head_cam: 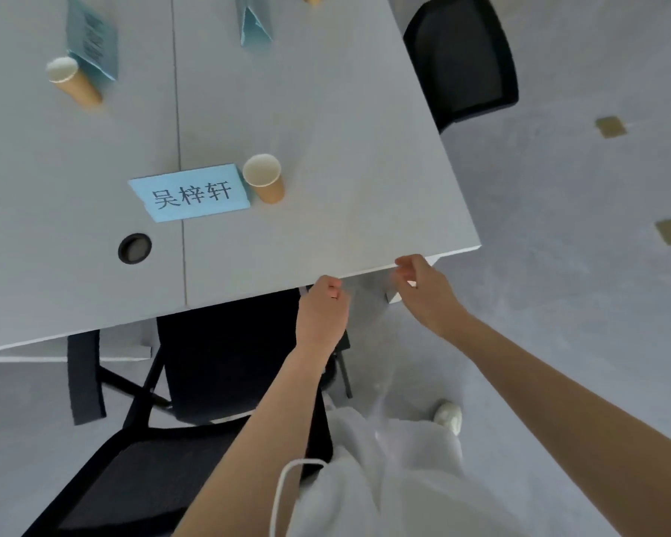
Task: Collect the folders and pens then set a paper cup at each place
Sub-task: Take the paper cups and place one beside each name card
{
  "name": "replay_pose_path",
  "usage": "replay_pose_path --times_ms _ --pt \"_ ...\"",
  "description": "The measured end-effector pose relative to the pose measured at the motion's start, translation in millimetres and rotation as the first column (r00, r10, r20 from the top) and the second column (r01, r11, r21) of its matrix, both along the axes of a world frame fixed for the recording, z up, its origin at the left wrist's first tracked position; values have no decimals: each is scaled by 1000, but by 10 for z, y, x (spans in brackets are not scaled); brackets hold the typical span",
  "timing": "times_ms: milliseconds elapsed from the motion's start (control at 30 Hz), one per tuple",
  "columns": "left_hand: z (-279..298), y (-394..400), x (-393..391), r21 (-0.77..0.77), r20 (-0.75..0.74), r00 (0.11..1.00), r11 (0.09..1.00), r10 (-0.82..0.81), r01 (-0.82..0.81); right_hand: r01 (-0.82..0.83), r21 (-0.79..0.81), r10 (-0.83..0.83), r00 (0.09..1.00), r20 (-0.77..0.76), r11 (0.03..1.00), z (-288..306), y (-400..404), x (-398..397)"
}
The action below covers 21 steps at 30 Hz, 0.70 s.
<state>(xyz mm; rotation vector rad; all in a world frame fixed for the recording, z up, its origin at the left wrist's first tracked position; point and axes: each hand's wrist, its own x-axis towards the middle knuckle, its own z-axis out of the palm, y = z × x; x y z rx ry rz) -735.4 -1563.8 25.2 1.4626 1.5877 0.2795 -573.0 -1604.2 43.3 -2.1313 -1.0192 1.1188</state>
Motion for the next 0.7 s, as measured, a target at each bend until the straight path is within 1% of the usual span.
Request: replay_pose_path --times_ms 133,200,300,367,500,633,700 --pt "83 -563 578 57 37 999 998 27 -29 69 -37 -69 998 11 997 38 -612 601" --pt "136 -806 951 78 53 998 997 22 -26 111 -28 -111 994 5 993 77 -915 980" --pt "193 -1079 1512 68 96 995 997 39 -46 112 -8 -112 993 25 994 127 -1277 1513" --pt "213 -1205 1858 52 108 994 998 17 -22 118 7 -118 992 36 993 153 -1438 1823" --pt "278 -1261 2505 49 111 991 996 -79 74 168 29 -168 985 26 985 215 -1605 2398" --pt "314 -1070 2914 58 51 986 986 -158 155 195 30 -195 981 9 980 216 -1549 2876" --pt "304 -912 3056 53 26 985 985 -168 166 207 31 -206 978 -11 978 209 -1437 3105"
